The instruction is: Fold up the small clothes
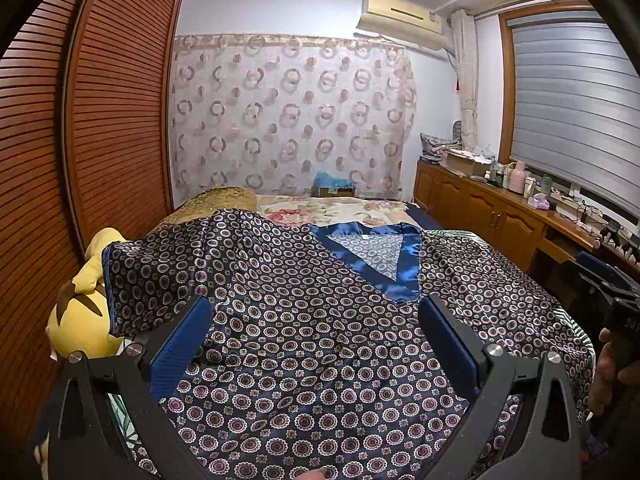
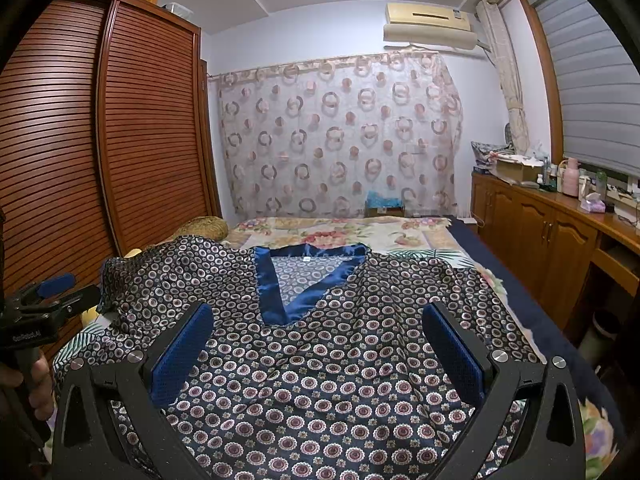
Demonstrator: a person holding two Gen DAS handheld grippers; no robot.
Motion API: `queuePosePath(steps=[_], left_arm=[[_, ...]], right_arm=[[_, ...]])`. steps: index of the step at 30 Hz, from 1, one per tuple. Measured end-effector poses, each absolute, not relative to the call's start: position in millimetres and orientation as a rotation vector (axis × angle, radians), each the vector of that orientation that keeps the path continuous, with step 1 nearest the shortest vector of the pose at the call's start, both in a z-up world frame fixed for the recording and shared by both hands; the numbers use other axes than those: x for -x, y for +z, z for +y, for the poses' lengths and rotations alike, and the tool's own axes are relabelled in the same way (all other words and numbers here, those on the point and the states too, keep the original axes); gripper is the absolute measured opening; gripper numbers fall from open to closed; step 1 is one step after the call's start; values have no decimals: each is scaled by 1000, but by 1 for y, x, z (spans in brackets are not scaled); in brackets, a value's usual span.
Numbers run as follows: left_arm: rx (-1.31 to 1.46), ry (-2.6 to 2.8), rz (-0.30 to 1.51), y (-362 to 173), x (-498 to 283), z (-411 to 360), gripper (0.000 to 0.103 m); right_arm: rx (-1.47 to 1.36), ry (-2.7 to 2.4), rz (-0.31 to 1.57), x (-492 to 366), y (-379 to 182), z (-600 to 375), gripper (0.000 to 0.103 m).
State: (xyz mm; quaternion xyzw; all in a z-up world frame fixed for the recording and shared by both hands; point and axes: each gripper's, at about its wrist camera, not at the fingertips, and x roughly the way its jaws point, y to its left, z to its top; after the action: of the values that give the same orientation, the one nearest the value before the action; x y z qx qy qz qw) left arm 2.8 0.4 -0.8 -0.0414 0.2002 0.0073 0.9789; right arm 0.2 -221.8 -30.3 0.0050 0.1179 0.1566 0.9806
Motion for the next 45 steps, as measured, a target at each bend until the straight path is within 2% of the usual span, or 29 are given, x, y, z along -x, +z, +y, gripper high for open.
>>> queuePosePath(steps=[45], left_arm=[[72,11,391,0,-3,3,103]], right_arm=[[-14,312,240,1,-30,-221,103]])
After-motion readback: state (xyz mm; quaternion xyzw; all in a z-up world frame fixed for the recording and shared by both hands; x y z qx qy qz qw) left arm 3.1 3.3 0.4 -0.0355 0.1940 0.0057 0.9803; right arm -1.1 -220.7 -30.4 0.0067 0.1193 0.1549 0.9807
